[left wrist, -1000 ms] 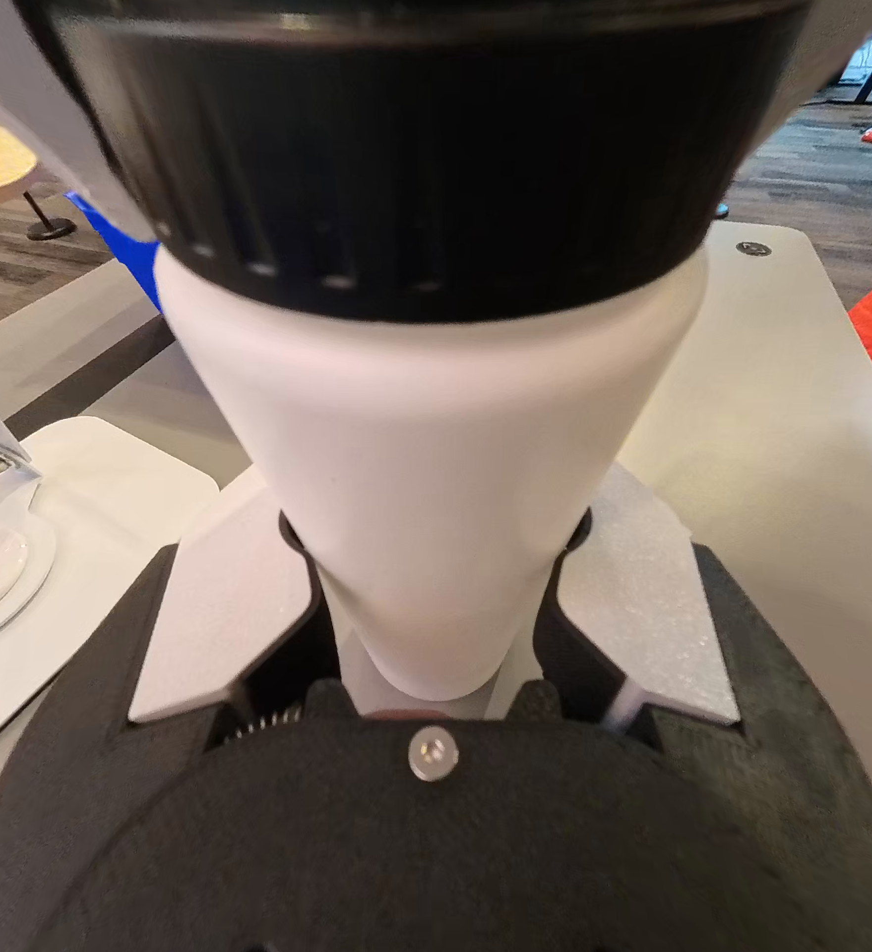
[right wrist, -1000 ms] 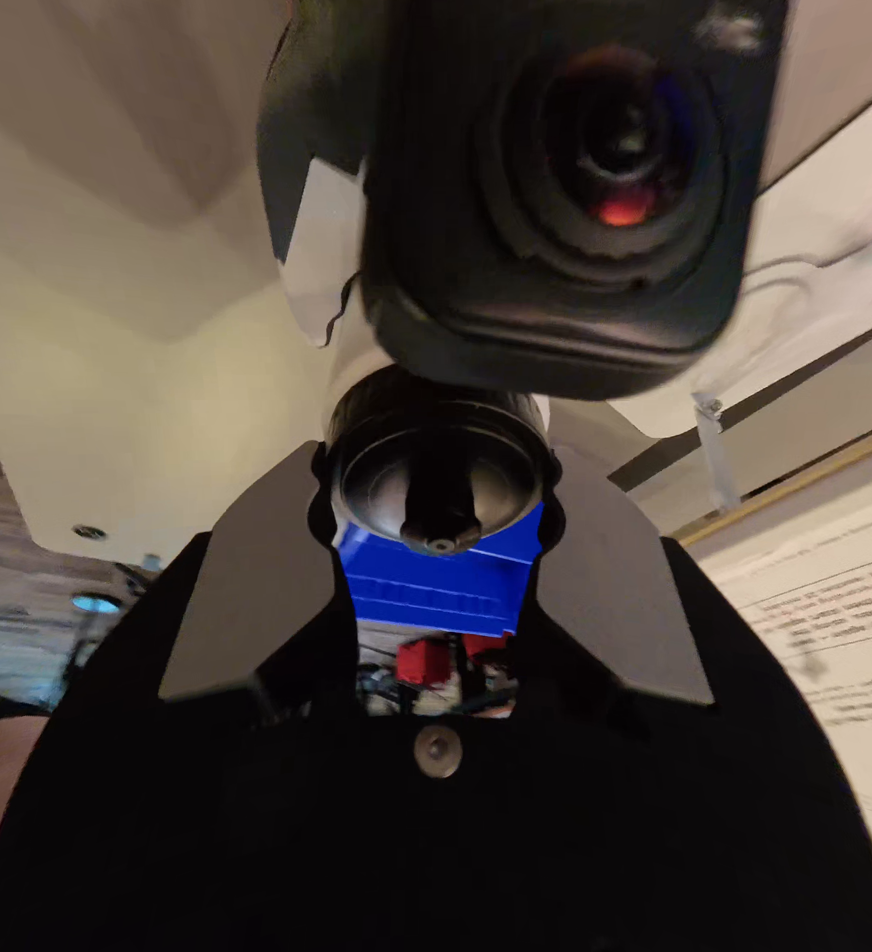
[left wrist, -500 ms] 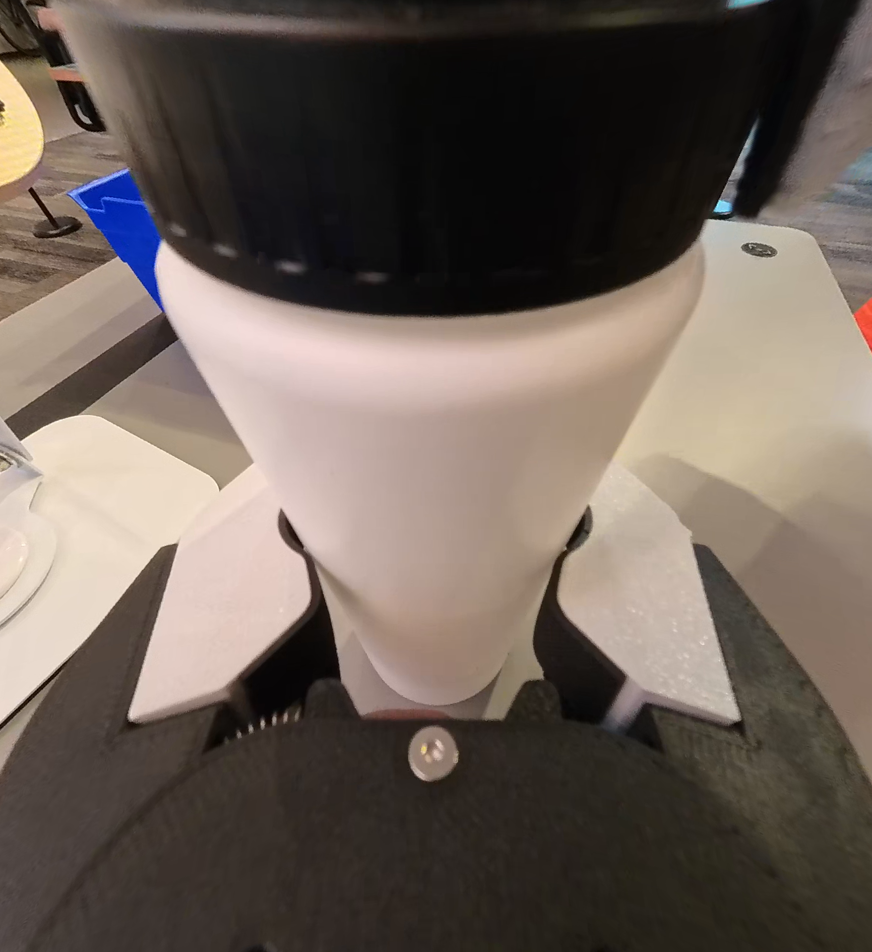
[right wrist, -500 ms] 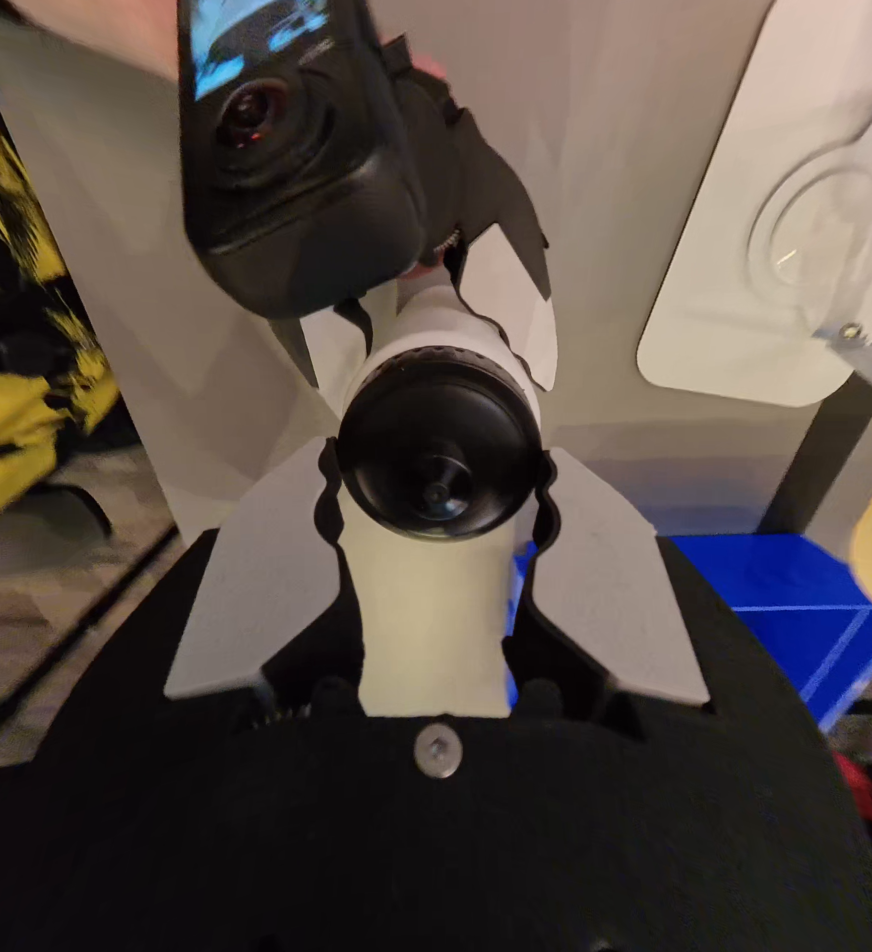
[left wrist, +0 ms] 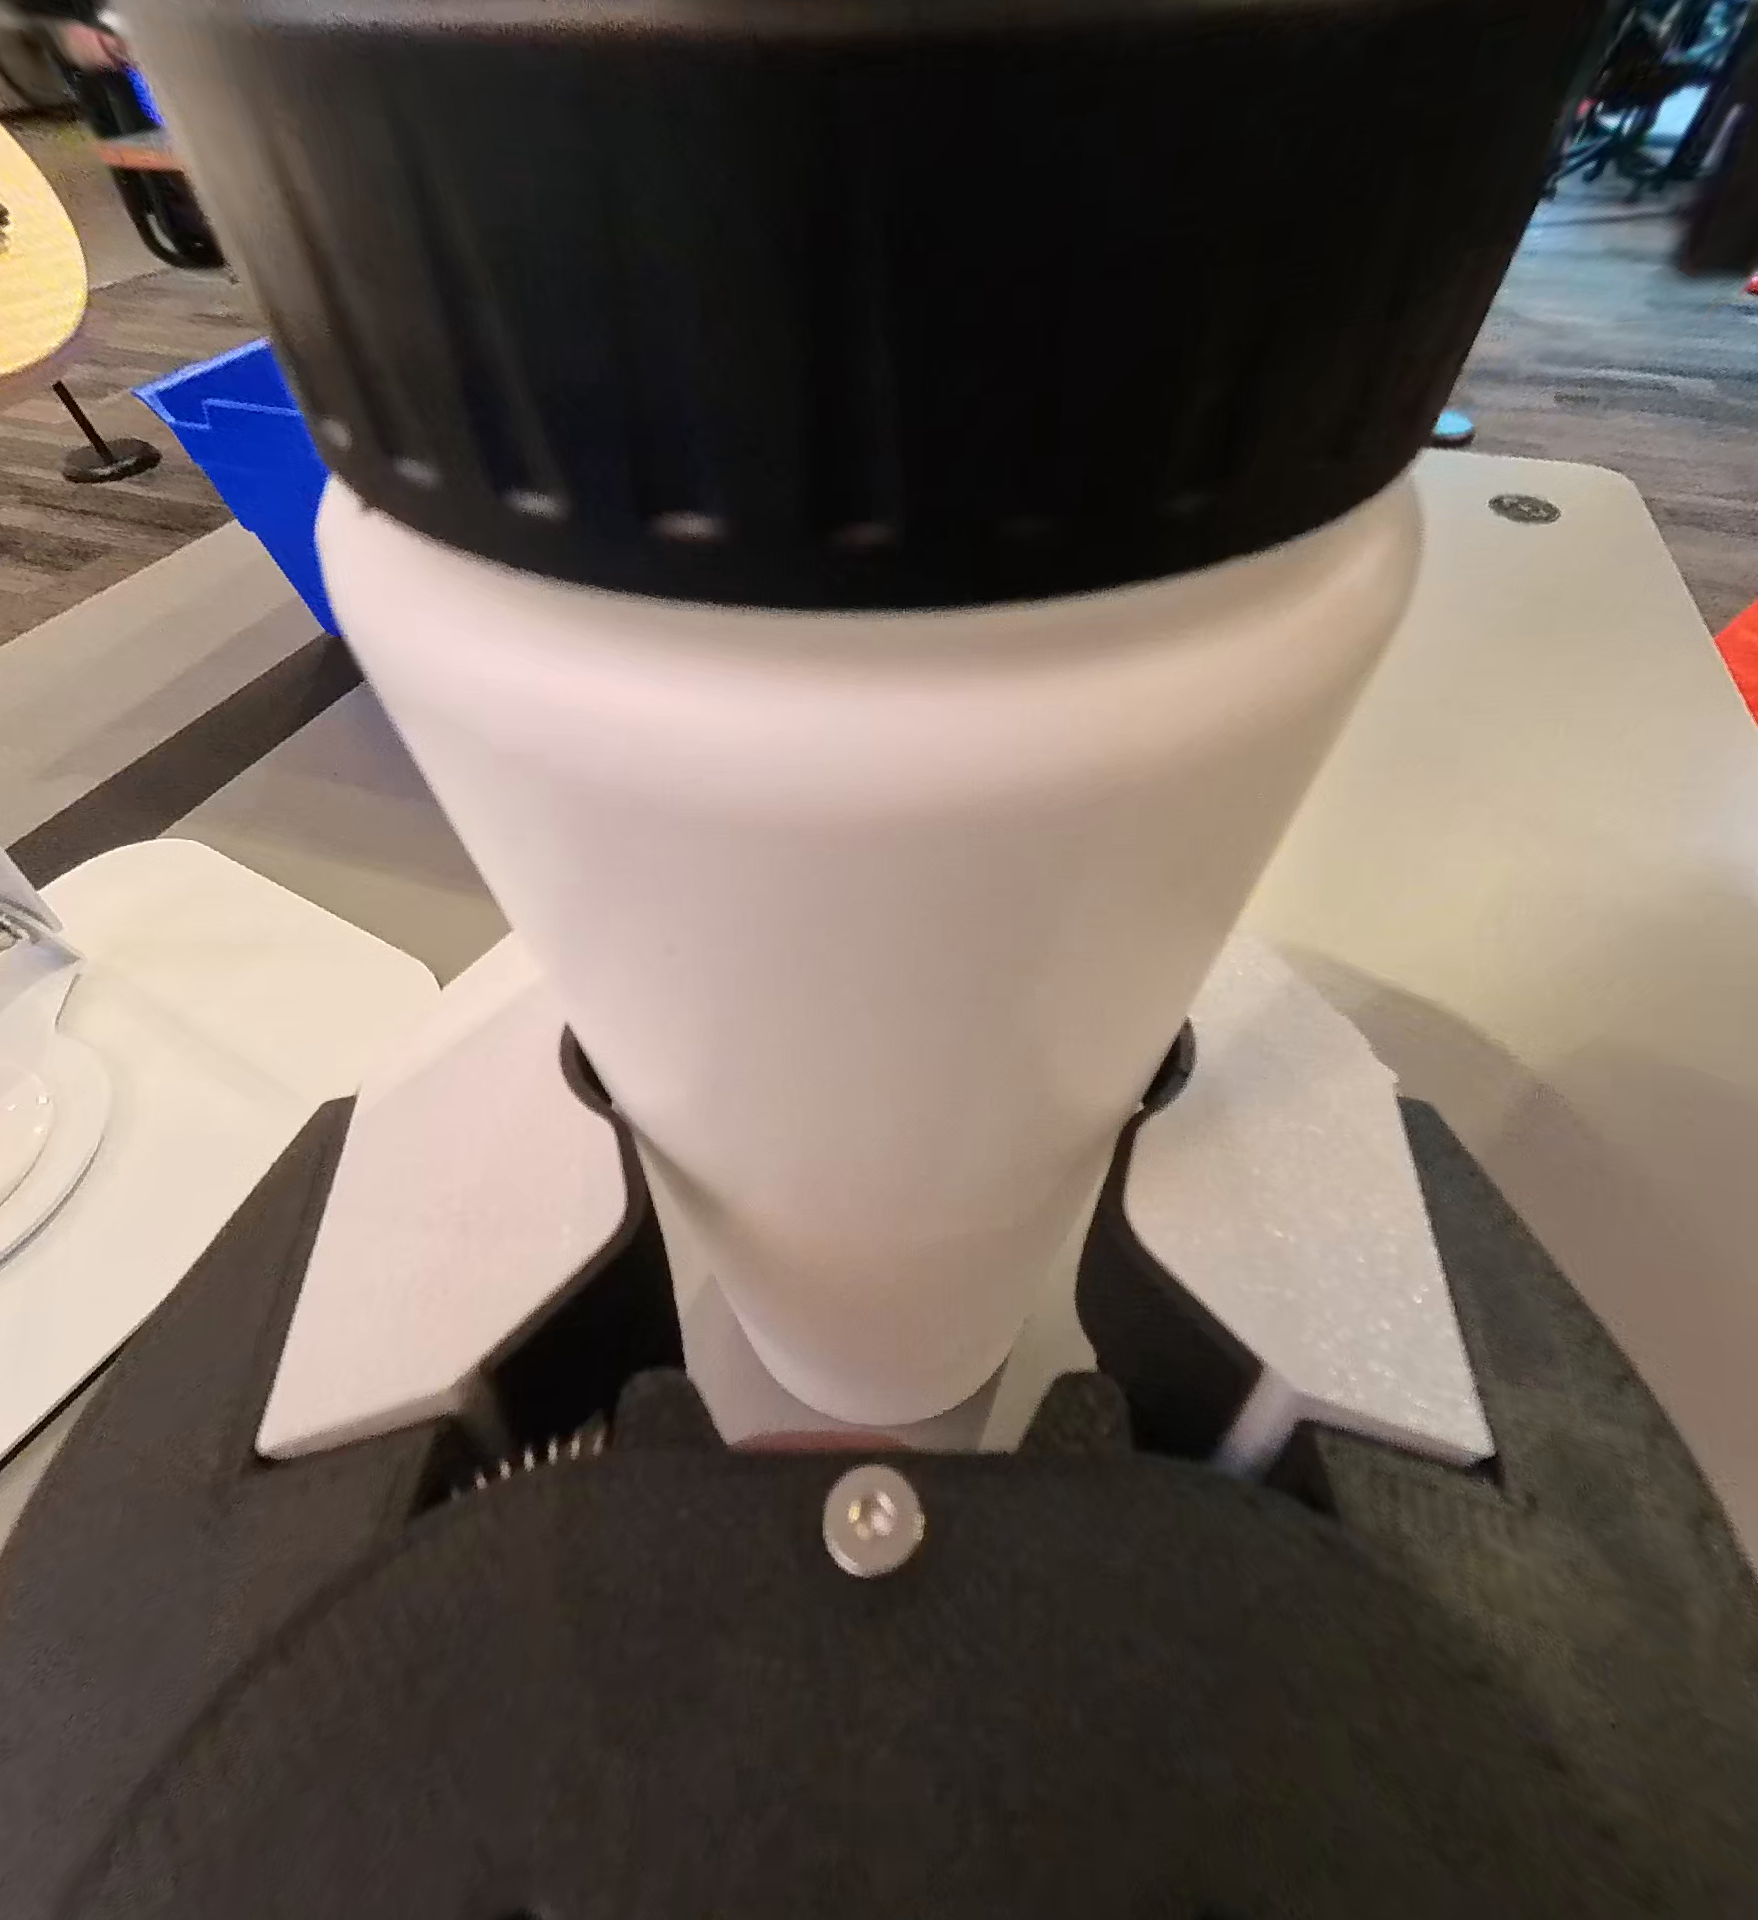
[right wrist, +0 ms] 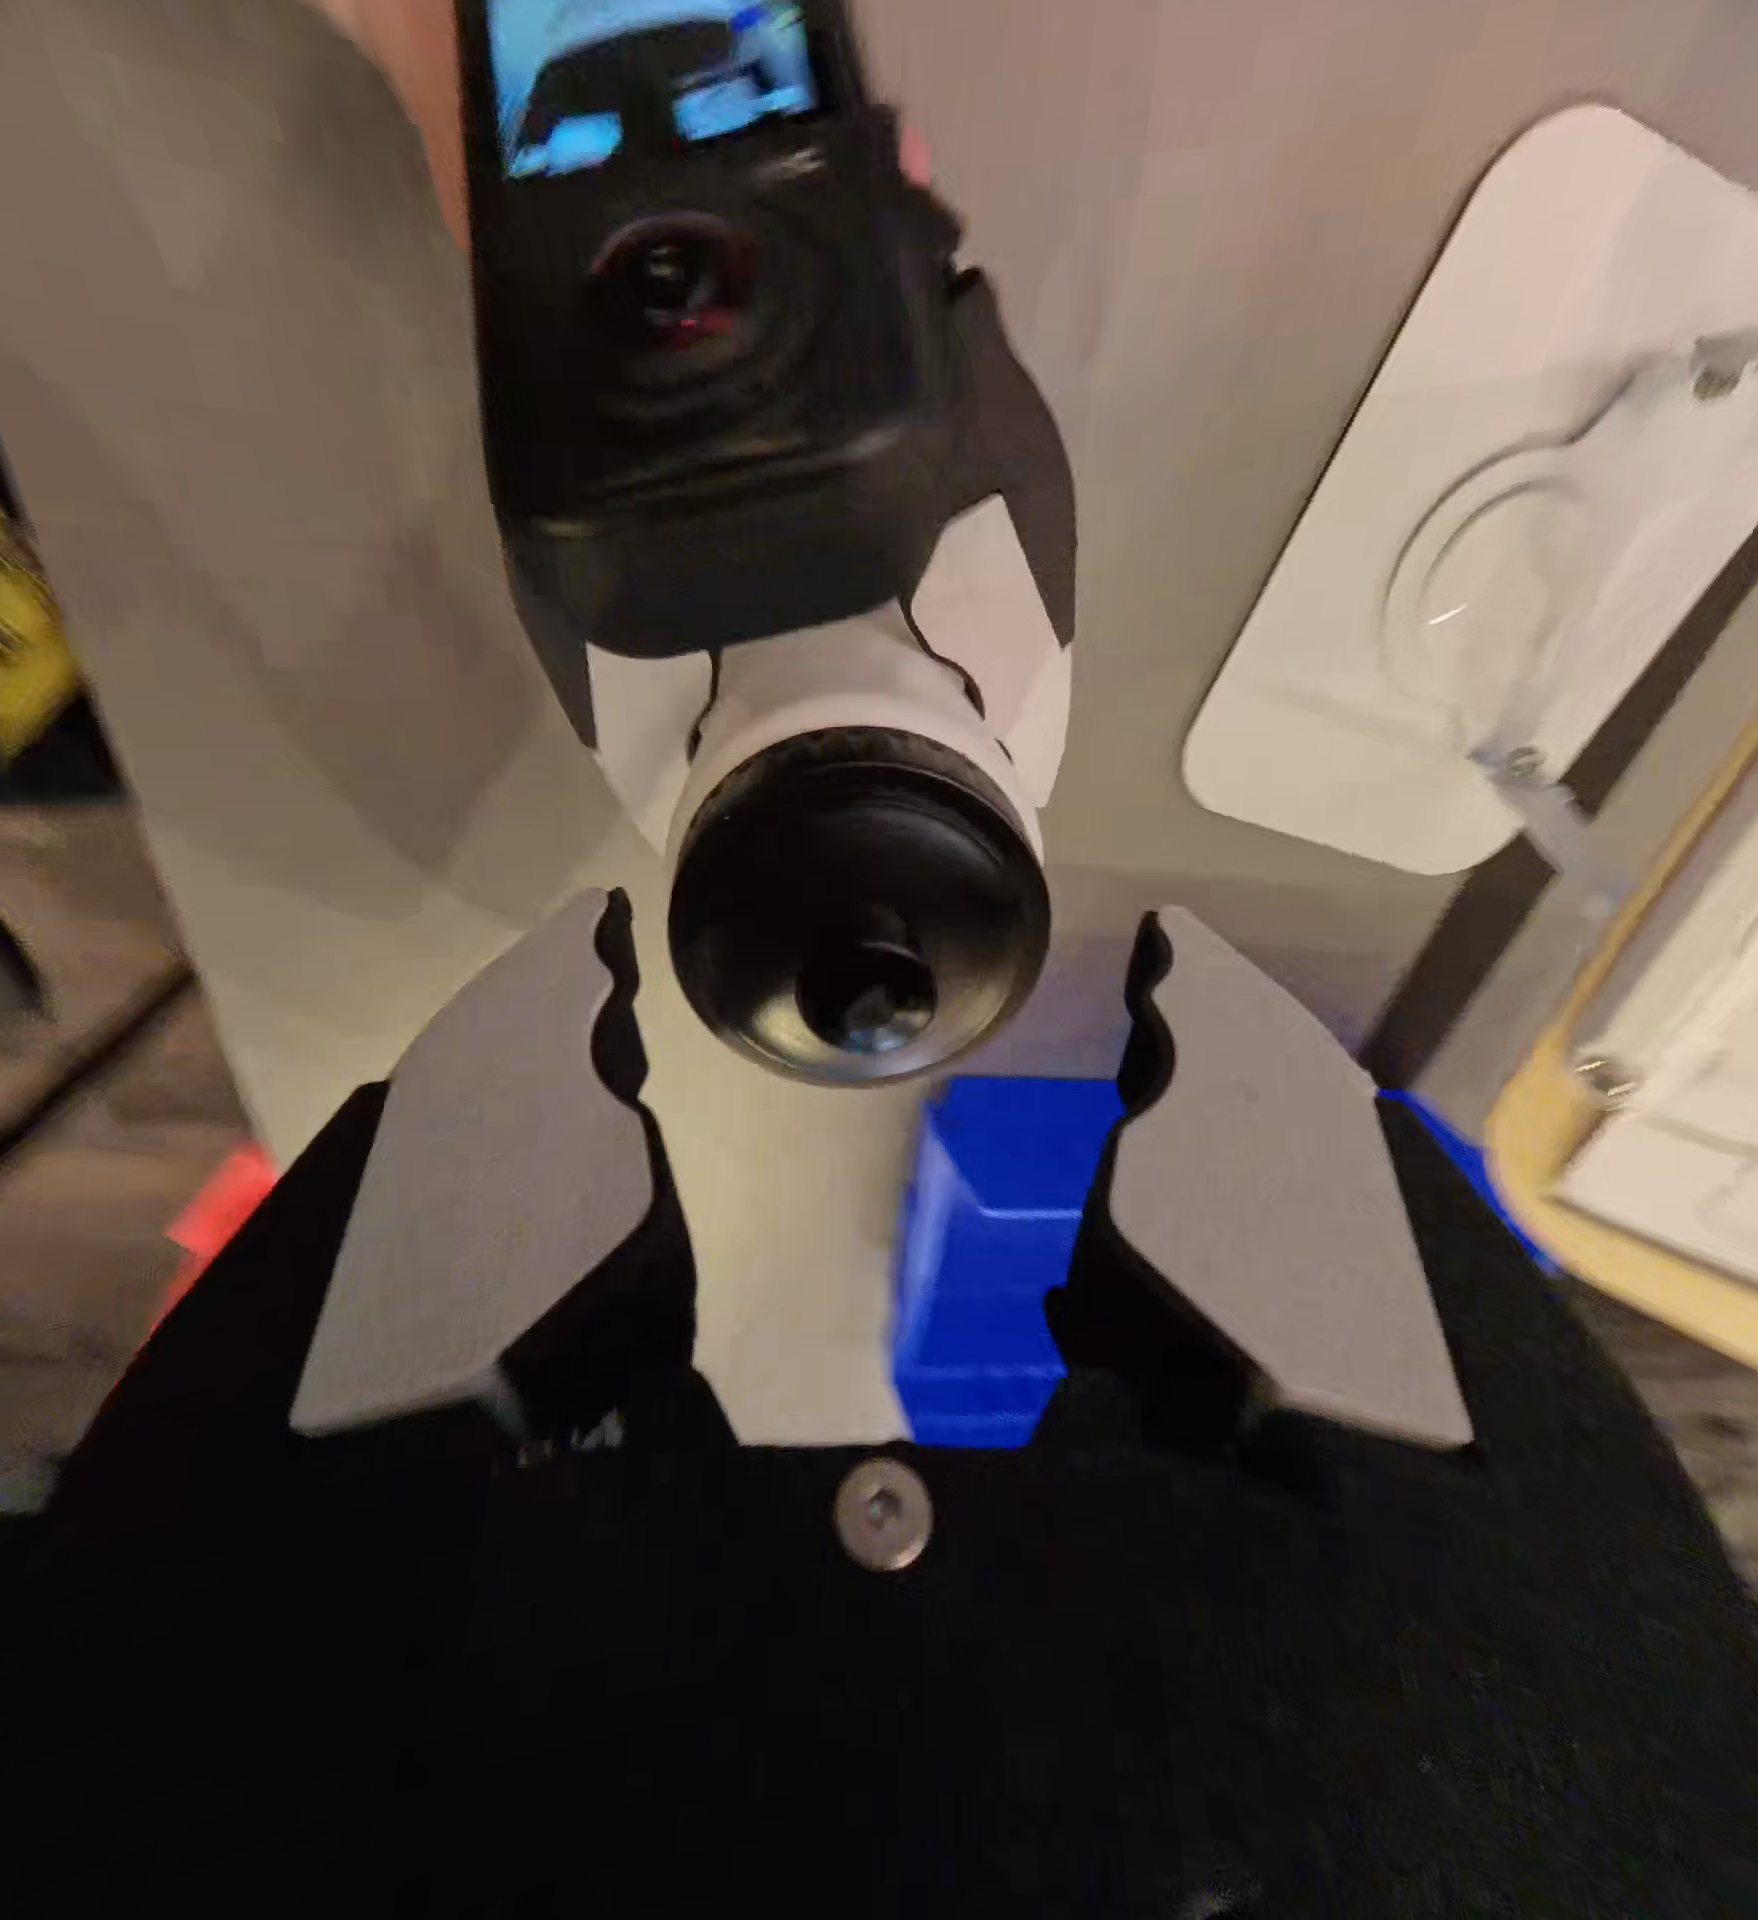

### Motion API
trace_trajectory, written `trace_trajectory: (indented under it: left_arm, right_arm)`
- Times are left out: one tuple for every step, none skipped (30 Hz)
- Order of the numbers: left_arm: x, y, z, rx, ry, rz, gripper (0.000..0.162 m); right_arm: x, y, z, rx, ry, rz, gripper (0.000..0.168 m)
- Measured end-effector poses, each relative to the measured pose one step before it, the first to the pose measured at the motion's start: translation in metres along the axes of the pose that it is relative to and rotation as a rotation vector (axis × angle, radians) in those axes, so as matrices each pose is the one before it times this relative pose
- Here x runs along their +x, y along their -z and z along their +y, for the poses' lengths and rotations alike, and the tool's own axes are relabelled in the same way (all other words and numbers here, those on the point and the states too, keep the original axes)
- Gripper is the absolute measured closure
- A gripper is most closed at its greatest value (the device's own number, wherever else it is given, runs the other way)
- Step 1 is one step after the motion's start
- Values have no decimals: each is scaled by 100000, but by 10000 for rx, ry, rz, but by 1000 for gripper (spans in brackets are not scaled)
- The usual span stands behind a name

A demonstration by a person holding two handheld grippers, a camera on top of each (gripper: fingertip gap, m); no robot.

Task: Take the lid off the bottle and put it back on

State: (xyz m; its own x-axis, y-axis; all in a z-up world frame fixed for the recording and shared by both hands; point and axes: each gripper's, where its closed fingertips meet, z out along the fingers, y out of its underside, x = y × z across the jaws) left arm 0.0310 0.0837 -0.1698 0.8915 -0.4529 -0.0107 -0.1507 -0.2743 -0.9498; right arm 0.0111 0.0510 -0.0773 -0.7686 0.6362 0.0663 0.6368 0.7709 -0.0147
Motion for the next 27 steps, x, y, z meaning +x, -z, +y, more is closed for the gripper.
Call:
trace_trajectory:
  left_arm:
    - [-2,-15,-15,9,12,-5,62]
    - [-7,-4,12,-12,-1,-8,62]
    - [0,10,8,-15,-5,-4,62]
    - [5,-1,-10,-1,1,-3,62]
    - [-12,-9,-4,1,10,-11,62]
    - [10,10,-1,4,-1,-6,62]
    - [-4,11,16,-2,3,-2,62]
    - [0,3,-7,7,-3,-2,62]
    - [11,8,4,9,-10,7,62]
    - [17,21,6,1,-3,15,62]
    - [3,-6,-4,2,-2,13,62]
    - [1,-17,-10,14,10,5,62]
    - [13,-6,-8,16,-1,7,62]
    - [12,17,2,14,-18,16,62]
    - [22,0,0,0,-11,6,62]
    - [7,3,0,1,-13,2,63]
    - [7,2,7,4,-4,4,63]
    - [-2,12,3,2,4,17,63]
    - [12,-10,1,-4,-7,9,63]
    - [-3,-15,-1,-3,0,5,63]
    - [-4,-8,-3,0,14,10,63]
    - [-8,-18,0,-5,4,-8,62]
    - [11,-8,-4,-9,6,-5,62]
    - [14,-4,-1,0,-2,5,62]
    - [14,-11,-5,11,7,7,62]
    - [-13,-20,-9,13,14,3,62]
    - [-2,-33,-7,6,17,0,62]
  right_arm:
    - [-22,129,24,415,-838,-255,78]
    - [58,-72,152,258,-778,-195,80]
    - [-58,-291,327,18,-596,-240,81]
    - [-84,-434,365,-120,-330,-207,85]
    - [-171,-400,91,-20,-156,-201,86]
    - [-335,-297,-111,71,-18,-260,92]
    - [7,-202,-62,-28,131,45,91]
    - [37,-77,26,-142,299,132,91]
    - [46,10,52,-210,460,151,91]
    - [62,-1,52,-254,579,160,91]
    - [106,-51,108,-312,693,197,91]
    - [154,-75,139,-380,805,256,91]
    - [167,-64,155,-458,932,327,91]
    - [142,-52,71,-469,951,336,90]
    - [71,-31,-67,-445,738,224,90]
    - [54,55,-185,-409,649,210,90]
    - [67,76,-226,-336,641,240,90]
    - [48,65,-163,-283,406,159,90]
    - [16,20,-34,-216,144,60,89]
    - [7,14,7,-47,-85,-2,89]
    - [54,29,-52,180,-334,-50,89]
    - [50,111,-190,403,-645,-134,86]
    - [53,191,-118,463,-846,-196,83]
    - [100,256,146,361,-897,-160,81]
    - [142,288,299,323,-878,-133,78]
    - [-8,220,309,317,-842,-231,76]
    - [-114,164,246,318,-740,-310,77]
